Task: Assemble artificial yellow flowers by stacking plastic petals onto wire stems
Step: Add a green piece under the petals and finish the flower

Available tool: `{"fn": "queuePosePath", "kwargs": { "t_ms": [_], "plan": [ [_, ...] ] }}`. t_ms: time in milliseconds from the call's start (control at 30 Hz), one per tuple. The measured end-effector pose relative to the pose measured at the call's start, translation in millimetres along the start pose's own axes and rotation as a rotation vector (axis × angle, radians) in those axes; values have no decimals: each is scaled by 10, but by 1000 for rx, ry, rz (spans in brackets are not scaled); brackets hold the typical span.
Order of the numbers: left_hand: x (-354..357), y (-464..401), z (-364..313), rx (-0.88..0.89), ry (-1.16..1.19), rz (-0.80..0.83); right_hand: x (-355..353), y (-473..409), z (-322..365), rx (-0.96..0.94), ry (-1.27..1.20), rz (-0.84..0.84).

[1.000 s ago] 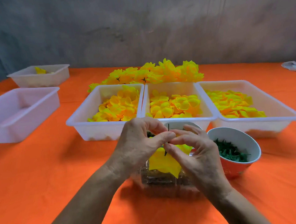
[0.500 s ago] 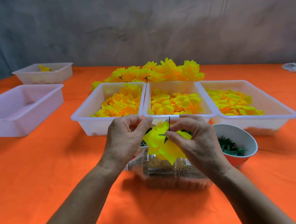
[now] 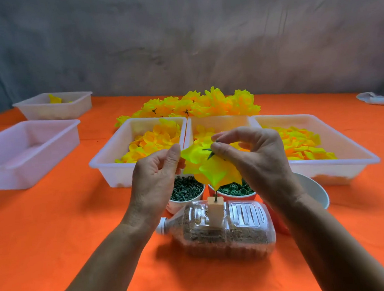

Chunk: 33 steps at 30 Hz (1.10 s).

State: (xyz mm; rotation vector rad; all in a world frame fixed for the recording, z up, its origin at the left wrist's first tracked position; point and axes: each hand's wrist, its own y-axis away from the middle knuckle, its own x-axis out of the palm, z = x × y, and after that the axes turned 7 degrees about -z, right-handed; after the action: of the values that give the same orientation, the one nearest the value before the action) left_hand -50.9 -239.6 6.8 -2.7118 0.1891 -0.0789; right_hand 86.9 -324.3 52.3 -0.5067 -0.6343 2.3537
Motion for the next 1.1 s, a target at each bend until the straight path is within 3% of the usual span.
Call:
{"fn": "queuePosePath", "kwargs": {
  "t_ms": [233, 433, 567, 733, 1100],
  "plan": [
    [92, -85, -57, -30, 66, -24, -69, -203, 28, 216, -360, -109],
    [208, -208, -95, 16, -28, 50, -65, -323, -240, 602, -721, -231],
    [323, -339, -156, -93, -54, 163, -1, -326, -401, 859, -895, -285],
    [442, -456, -200, -267, -31, 325, 92, -312, -462, 923, -1035, -206],
    [498, -527, -212, -302, 38, 281, 79, -307, -561, 984, -1090, -161]
  ]
}}
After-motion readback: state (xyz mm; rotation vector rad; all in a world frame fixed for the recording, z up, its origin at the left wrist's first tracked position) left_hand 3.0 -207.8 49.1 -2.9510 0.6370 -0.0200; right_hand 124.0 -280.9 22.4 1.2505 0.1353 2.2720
